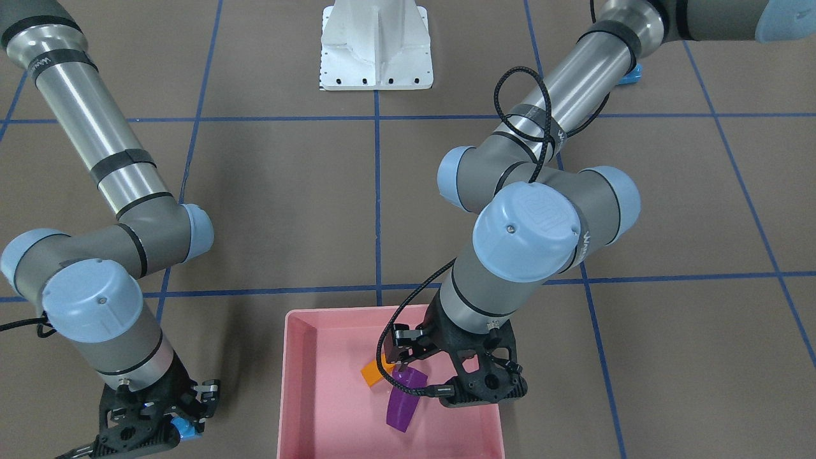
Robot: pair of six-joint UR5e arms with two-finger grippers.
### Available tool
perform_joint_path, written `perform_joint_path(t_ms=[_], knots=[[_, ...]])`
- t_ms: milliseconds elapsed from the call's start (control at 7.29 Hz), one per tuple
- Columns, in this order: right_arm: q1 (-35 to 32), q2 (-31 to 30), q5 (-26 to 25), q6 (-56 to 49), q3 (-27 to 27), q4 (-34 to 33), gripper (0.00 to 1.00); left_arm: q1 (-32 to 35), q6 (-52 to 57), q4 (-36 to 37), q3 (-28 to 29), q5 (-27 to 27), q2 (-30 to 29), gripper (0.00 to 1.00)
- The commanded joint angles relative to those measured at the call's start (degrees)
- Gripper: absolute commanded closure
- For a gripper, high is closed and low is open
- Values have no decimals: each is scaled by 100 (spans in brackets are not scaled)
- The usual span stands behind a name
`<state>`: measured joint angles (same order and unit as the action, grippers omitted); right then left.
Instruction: Put all blocks into box
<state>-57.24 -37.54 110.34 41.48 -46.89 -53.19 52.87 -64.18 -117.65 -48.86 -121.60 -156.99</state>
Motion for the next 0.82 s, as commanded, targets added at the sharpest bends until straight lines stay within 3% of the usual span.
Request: perform_joint_path(t_ms=[0, 137, 275, 412, 686], knots=[[-462, 438, 819, 18, -266, -695, 100, 109, -121, 31, -279, -39, 54, 0], [-499, 545, 961, 27, -938, -1780, 100, 327, -43, 475, -708, -579, 246, 0], [-490, 903, 1120, 53, -1075, -2479, 100, 782, 376, 766, -1339, -1219, 700, 0], [-377, 1185, 1147, 262, -1076, -2929, 100, 986, 667, 778, -2154, -1373, 1549, 0], [70, 1363, 930, 1552, -954, -2638, 100, 1190, 1308, 1040, -3413, -1384, 2590, 0]])
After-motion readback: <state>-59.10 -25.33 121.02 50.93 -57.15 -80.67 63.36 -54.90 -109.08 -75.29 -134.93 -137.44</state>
